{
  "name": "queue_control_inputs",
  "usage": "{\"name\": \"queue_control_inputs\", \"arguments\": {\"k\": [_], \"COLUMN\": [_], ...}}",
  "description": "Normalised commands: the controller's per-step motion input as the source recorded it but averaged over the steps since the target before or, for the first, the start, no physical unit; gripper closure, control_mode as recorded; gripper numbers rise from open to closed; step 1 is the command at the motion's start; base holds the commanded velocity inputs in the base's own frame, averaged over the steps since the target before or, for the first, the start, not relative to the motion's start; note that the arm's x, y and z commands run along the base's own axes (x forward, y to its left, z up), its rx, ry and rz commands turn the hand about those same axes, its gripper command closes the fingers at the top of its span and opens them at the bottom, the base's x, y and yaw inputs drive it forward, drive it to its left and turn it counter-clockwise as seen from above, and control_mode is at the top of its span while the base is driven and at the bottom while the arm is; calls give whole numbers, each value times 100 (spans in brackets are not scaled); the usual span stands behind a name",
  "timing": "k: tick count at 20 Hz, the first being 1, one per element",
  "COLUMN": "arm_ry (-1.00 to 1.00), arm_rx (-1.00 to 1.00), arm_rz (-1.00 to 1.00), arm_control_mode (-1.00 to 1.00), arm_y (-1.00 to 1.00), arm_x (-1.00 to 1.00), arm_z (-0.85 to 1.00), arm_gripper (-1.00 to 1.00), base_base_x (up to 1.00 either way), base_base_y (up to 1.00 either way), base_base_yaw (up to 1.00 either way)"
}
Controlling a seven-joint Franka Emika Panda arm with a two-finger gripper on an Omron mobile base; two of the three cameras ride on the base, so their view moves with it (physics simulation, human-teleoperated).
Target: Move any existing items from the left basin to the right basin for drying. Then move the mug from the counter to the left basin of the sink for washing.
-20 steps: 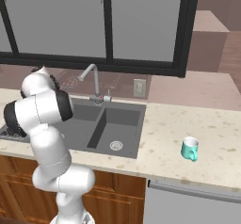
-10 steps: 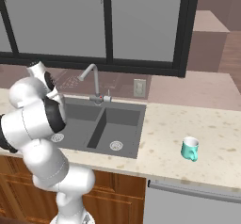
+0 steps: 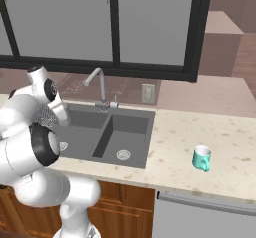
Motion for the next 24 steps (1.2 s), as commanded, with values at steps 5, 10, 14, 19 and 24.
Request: {"name": "queue_control_inputs", "arguments": {"k": [5,10,14,19,24], "arm_ry": [0,0,0,0,0], "arm_rx": [5,5,5,4,5], "arm_rz": [0,0,0,0,0], "arm_control_mode": [-100,-100,-100,-100,-100], "arm_y": [-41,-42,-48,-53,-58], "arm_x": [-51,-45,-39,-27,-9], "arm_z": [11,12,10,7,3], "arm_gripper": [100,100,100,100,100], "base_base_x": [0,0,0,0,0], "base_base_y": [0,0,0,0,0], "base_base_yaw": [0,0,0,0,0]}}
